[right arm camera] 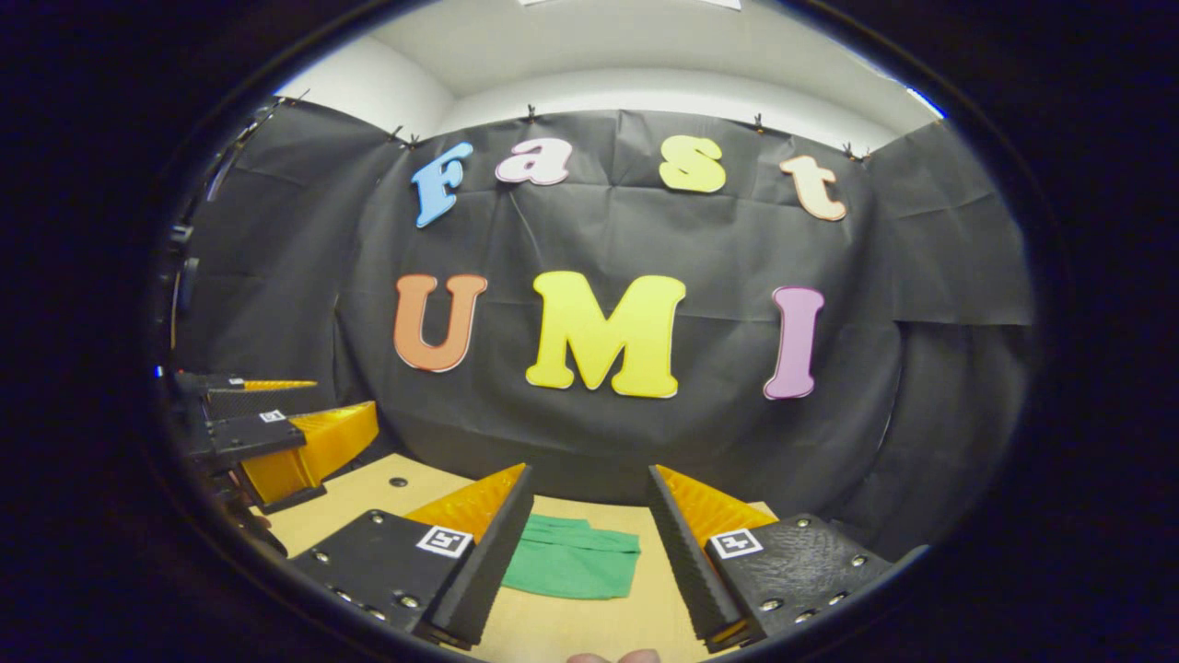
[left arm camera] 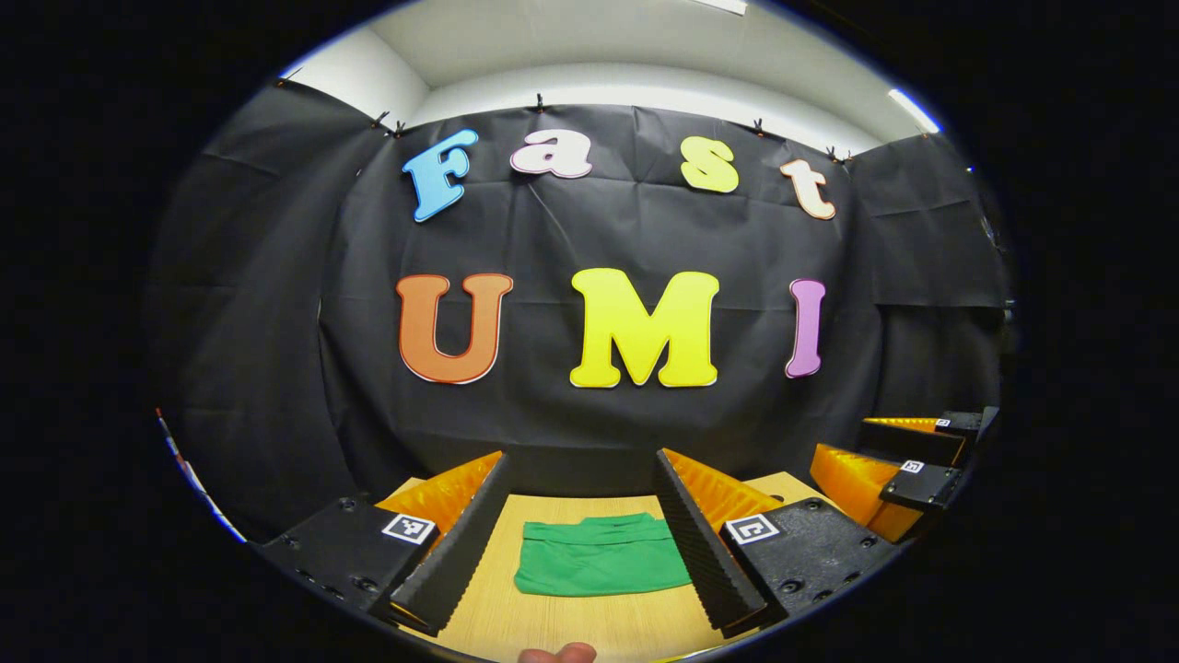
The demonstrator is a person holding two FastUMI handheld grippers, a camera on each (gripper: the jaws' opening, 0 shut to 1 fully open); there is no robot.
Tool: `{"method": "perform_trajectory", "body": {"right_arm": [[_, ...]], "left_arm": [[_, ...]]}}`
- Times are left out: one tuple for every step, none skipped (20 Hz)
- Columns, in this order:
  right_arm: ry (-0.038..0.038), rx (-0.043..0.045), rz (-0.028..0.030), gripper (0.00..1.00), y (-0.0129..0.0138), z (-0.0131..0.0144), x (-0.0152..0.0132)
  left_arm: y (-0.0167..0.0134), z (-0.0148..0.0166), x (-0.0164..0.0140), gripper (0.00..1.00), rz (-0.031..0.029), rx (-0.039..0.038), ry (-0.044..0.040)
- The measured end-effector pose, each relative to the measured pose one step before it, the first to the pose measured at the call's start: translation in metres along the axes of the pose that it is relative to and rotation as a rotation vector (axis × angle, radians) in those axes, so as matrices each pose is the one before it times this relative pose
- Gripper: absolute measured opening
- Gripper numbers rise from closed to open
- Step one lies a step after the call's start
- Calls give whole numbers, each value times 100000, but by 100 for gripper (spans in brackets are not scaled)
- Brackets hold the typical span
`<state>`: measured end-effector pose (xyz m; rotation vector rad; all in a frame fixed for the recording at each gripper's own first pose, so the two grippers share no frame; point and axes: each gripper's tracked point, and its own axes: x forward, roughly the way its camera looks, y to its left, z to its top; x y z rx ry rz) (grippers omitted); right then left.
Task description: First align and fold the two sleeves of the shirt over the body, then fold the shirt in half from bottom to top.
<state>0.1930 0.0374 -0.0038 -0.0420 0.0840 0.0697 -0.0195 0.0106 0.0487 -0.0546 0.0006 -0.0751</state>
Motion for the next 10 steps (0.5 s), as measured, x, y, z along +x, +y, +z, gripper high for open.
{"method": "perform_trajectory", "body": {"right_arm": [[-583,159,17,78,186,231,-76],[-793,740,-274,78,82,580,35],[-778,861,-268,78,-76,676,-616],[-323,885,-189,78,-396,486,157],[-168,38,-368,78,-488,133,-212],[185,-430,-119,78,-179,-20,234],[31,-446,90,78,335,-276,-264],[139,-177,246,79,284,-110,83],[-285,-31,472,78,177,65,-70],[-472,-174,-172,78,-41,120,288]], "left_arm": [[-4,-16,-11,98,236,-34,-96],[-15,-15,48,98,47,-177,65],[-28,-23,70,98,-4,-464,675],[-1,-2,-63,98,-43,-388,612],[42,106,26,98,68,-135,270],[78,87,28,98,353,284,12],[43,95,43,98,208,379,-193],[-40,-69,23,98,164,317,-46],[-41,-12,99,100,-183,439,58],[7,32,15,91,42,447,416]]}}
